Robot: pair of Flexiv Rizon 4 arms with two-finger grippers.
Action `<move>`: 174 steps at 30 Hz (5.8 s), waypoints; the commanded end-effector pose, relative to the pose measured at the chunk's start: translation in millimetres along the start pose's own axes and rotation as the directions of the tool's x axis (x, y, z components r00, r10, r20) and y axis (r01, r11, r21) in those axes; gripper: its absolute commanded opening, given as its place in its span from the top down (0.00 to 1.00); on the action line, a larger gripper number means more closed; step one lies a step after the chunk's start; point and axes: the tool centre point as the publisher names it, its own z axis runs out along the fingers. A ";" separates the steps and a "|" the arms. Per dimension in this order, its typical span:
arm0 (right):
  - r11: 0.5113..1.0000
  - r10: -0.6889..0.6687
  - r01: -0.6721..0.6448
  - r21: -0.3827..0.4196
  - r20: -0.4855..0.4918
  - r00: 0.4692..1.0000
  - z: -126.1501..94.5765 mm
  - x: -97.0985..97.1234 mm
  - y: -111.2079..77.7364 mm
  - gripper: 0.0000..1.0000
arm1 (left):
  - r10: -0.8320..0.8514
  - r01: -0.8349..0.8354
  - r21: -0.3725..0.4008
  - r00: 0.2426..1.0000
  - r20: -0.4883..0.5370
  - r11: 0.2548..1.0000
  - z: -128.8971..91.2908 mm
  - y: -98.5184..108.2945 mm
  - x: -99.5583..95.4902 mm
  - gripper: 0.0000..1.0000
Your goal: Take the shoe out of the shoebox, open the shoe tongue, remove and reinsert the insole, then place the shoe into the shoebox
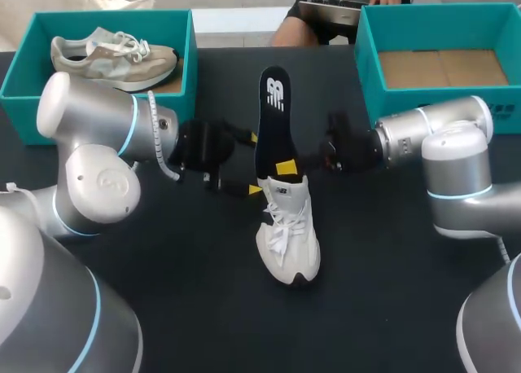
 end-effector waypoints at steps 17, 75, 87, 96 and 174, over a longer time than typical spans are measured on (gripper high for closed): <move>0.988 0.146 -0.146 0.043 0.017 0.989 -0.2 -5.0 -24.2 1.00 | 0.000 0.000 -0.005 1.000 0.000 1.000 1.2 -0.7 0.1 0.00; 0.972 0.174 -0.188 0.143 0.108 0.979 -3.5 6.8 -19.3 0.81 | 0.000 0.000 -0.005 1.000 0.000 1.000 1.2 -0.7 0.1 0.00; 0.978 0.078 -0.097 0.183 0.106 0.991 -15.3 -14.1 12.9 0.78 | 0.000 0.000 -0.005 1.000 0.000 1.000 1.2 -0.7 0.1 0.00; 0.966 0.150 -0.163 0.199 0.079 0.985 -10.3 -15.1 -7.4 1.00 | 0.000 0.000 -0.005 1.000 0.000 1.000 1.2 -0.7 0.1 0.00; 0.873 0.356 -0.354 0.334 0.058 0.933 -2.2 7.9 -29.2 1.00 | 0.000 0.000 -0.005 1.000 0.000 1.000 1.2 -0.7 0.1 0.00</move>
